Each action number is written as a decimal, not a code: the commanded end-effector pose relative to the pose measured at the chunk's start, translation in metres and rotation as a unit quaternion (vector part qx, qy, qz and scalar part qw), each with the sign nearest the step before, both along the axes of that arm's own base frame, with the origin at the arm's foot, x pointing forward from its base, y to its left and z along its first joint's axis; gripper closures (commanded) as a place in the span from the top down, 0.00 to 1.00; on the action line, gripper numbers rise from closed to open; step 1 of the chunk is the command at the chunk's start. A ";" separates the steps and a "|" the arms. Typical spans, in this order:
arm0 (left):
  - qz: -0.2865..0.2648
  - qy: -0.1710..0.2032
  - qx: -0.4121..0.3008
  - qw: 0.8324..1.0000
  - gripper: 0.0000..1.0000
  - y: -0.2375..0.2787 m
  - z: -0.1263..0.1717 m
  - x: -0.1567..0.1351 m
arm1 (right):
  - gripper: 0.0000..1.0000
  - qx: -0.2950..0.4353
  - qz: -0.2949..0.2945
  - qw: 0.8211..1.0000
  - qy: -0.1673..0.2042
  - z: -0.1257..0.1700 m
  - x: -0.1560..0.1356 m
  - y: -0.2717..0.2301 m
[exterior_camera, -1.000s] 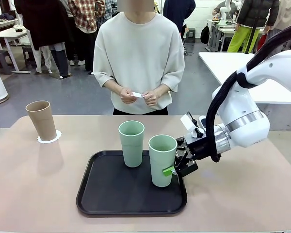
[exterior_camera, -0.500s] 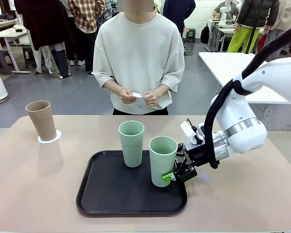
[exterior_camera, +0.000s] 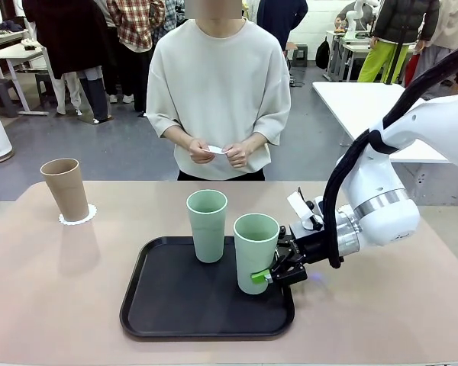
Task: Place coasters on the table and set cups on them.
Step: Take one Reusable plastic cup from the Flat Tray and place it on a coaster set by the human.
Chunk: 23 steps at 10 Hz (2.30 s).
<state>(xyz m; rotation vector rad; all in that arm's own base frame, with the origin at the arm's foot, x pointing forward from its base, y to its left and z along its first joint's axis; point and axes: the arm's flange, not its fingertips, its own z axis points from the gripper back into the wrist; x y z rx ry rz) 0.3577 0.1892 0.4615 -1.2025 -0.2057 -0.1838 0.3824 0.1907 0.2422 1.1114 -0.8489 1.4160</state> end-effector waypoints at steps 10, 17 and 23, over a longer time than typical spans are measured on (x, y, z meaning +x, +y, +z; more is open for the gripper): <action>0.001 -0.004 -0.002 1.000 1.00 0.001 0.002 -0.002 | 0.23 0.023 -0.127 0.991 -0.039 0.175 0.015 -0.072; 0.001 -0.004 -0.002 1.000 1.00 0.001 0.002 -0.002 | 0.82 0.014 -0.139 0.989 -0.044 0.187 0.020 -0.079; 0.001 -0.004 -0.002 1.000 1.00 0.001 0.002 -0.002 | 0.82 -0.065 -0.121 0.988 -0.065 0.165 0.081 -0.269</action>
